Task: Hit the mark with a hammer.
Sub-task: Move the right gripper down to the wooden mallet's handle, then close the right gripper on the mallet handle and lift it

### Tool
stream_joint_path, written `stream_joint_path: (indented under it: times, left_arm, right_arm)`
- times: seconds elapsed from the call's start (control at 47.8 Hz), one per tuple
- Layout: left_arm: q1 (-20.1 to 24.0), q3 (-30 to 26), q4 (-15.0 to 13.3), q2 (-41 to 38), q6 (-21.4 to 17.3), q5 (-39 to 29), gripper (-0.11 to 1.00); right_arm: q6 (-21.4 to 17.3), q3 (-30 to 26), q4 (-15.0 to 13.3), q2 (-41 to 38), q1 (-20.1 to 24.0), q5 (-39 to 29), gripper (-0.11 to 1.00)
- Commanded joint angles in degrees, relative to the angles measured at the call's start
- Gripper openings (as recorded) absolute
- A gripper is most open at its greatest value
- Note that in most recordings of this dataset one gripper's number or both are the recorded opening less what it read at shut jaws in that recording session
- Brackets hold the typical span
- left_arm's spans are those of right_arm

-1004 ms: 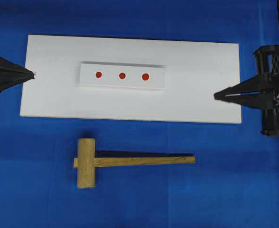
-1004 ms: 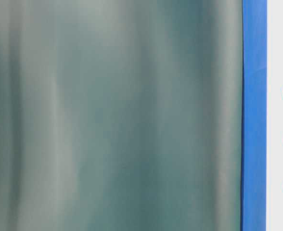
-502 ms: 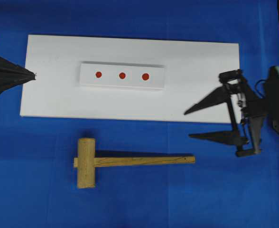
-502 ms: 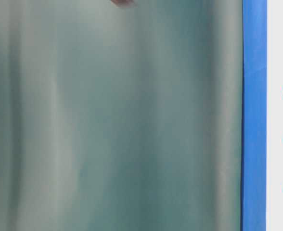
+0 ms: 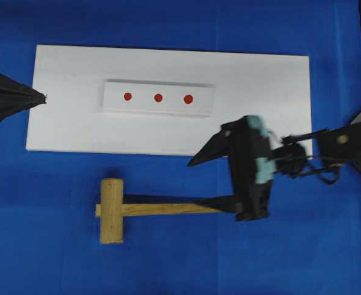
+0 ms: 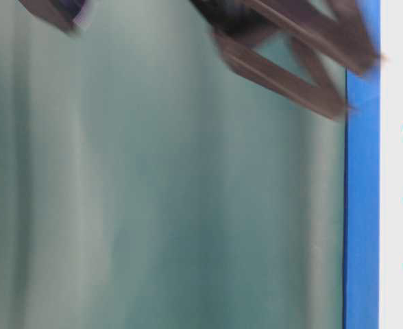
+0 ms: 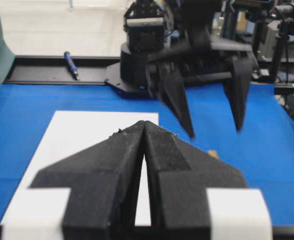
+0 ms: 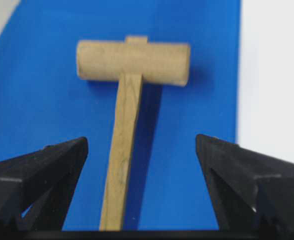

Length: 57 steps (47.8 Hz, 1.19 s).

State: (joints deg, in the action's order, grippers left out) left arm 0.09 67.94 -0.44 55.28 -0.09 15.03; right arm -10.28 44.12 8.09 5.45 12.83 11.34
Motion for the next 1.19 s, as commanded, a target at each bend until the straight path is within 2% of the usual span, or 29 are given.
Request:
stream_joint_path:
  times: [0.0, 0.167, 0.314, 0.418, 0.606, 0.815, 0.878, 1.004, 1.087, 1.129, 1.171]
  left_arm:
    - [0.09, -0.44, -0.09, -0.44, 0.00, 0.26, 0.00]
    - [0.09, -0.18, -0.09, -0.53, 0.00, 0.26, 0.00]
    - [0.09, 0.18, -0.09, -0.53, 0.09, 0.26, 0.00]
    - [0.09, 0.35, -0.09, -0.53, 0.09, 0.35, 0.00]
    - [0.09, 0.62, -0.09, -0.53, 0.26, 0.35, 0.00]
    - [0.09, 0.70, -0.18, -0.53, 0.35, 0.35, 0.00]
    - [0.00, 0.70, -0.09, -0.53, 0.35, 0.26, 0.00]
    - [0.09, 0.70, -0.09, -0.53, 0.26, 0.35, 0.00]
    - [0.09, 0.70, -0.18, -0.44, 0.26, 0.35, 0.00]
    - [0.00, 0.70, -0.18, -0.44, 0.26, 0.26, 0.00]
    - [0.09, 0.70, -0.09, -0.44, 0.26, 0.35, 0.00]
  right_arm:
    - [0.00, -3.16, 1.76, -4.04, 0.79, 0.26, 0.86]
    - [0.00, -6.68, 2.99, -11.69, 2.64, 2.64, 0.86]
    - [0.00, -8.26, 6.06, -17.40, 2.90, 6.06, 0.86]
    - [0.00, -9.40, 7.03, -21.01, 2.90, 7.82, 0.86]
    - [0.00, -11.69, 8.35, -25.31, 3.16, 8.35, 0.85]
    - [0.62, -11.87, 8.35, -25.58, 3.60, 8.35, 0.83]
    - [0.79, -11.78, 8.26, -25.40, 3.69, 7.91, 0.72]
    - [1.14, -11.69, 7.47, -24.17, 3.69, 6.77, 0.36]
    - [1.14, -11.43, 6.50, -22.85, 3.78, 6.33, 0.16]
    - [1.14, -11.43, 6.15, -22.24, 3.78, 6.33, 0.10]
    - [1.14, -11.34, 5.80, -21.62, 3.78, 6.33, 0.09]
